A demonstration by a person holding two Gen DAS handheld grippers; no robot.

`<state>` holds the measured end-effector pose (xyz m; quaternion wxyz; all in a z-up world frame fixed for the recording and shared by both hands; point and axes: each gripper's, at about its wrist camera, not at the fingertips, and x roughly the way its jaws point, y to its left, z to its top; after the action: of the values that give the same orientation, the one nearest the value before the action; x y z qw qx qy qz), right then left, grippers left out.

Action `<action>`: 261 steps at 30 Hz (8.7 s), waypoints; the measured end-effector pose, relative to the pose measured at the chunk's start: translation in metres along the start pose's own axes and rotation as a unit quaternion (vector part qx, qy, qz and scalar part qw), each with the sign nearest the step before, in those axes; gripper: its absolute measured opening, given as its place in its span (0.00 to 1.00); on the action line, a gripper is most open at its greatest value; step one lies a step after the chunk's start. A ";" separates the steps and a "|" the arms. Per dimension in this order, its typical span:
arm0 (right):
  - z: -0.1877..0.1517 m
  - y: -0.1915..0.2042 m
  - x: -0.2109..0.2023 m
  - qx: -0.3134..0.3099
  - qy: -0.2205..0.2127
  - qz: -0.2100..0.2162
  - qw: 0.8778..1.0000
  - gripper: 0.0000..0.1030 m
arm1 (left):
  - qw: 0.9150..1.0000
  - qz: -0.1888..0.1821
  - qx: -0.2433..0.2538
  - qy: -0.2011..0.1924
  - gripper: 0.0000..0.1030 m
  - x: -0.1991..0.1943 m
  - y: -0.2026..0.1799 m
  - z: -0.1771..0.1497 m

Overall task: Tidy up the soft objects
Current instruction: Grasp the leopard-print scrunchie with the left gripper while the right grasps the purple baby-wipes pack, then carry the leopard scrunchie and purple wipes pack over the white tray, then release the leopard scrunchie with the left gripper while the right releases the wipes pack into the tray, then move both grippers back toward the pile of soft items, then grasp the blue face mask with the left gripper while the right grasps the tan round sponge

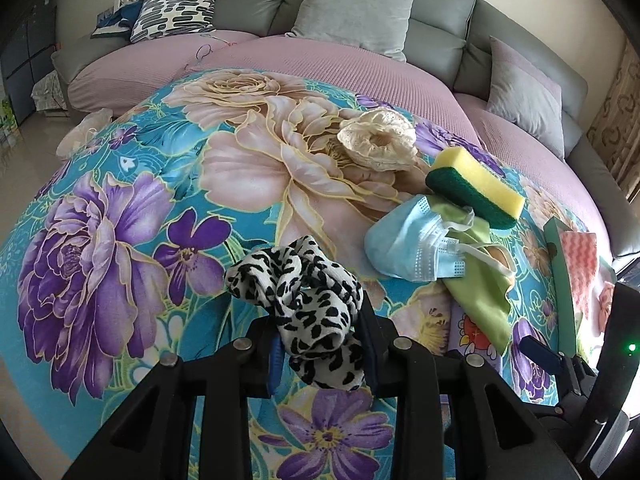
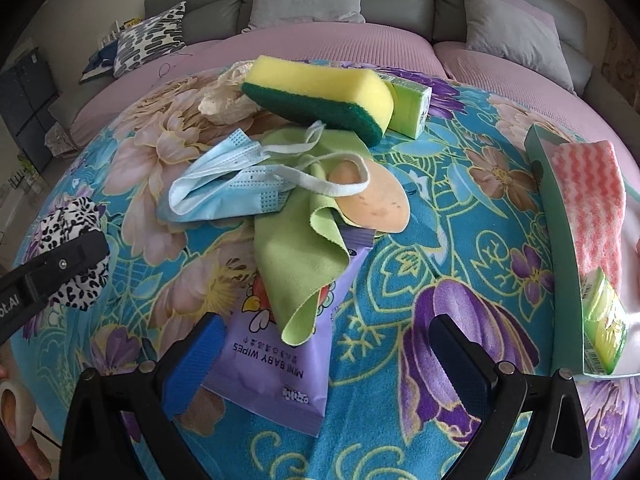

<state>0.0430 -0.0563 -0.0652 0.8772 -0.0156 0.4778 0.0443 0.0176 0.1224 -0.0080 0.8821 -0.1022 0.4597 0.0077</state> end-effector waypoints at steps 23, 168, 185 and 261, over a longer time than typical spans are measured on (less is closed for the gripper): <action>-0.002 -0.009 -0.005 -0.012 -0.007 0.002 1.000 0.60 | 1.000 0.004 -0.007 0.010 0.32 0.005 0.003 0.000; 0.026 -0.187 -0.090 0.141 -0.075 -0.097 0.982 1.00 | 0.995 0.050 0.031 -0.075 1.00 -0.006 -0.099 0.058; 0.048 -0.068 -0.043 0.051 -0.040 -0.017 0.998 1.00 | 0.993 0.078 -0.063 -0.055 1.00 -0.004 0.006 0.053; 0.044 -0.071 0.001 0.042 -0.007 -0.028 0.999 1.00 | 0.999 -0.003 0.039 -0.011 0.22 0.049 -0.054 0.042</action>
<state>0.0867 -0.1234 -0.0431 0.8812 0.0076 0.4727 -0.0003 0.0854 0.0732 -0.0154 0.8906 -0.0693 0.4494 -0.0120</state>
